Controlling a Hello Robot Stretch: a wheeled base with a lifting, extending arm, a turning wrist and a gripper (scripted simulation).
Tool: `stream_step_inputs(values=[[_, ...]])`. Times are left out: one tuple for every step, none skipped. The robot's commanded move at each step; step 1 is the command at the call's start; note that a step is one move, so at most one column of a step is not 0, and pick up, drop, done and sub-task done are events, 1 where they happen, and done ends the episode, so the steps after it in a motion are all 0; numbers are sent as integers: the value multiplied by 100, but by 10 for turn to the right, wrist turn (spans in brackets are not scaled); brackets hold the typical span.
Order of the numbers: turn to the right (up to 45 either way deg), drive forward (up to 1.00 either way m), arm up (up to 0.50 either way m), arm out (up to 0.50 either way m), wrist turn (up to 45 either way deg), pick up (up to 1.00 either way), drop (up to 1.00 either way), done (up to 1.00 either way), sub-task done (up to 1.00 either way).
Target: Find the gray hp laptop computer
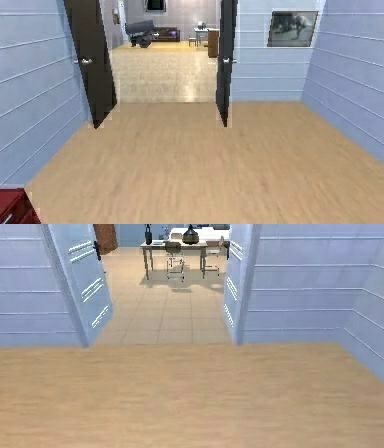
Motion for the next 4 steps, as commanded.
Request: stream_step_inputs(values=[[-30,0,0,0,0,0,0,0,0],[0,15,0,0,0,0,0,0,0],[-30,0,0,0,0,0,0,0,0],[0,100,0,0,0,0,0,0,0]])
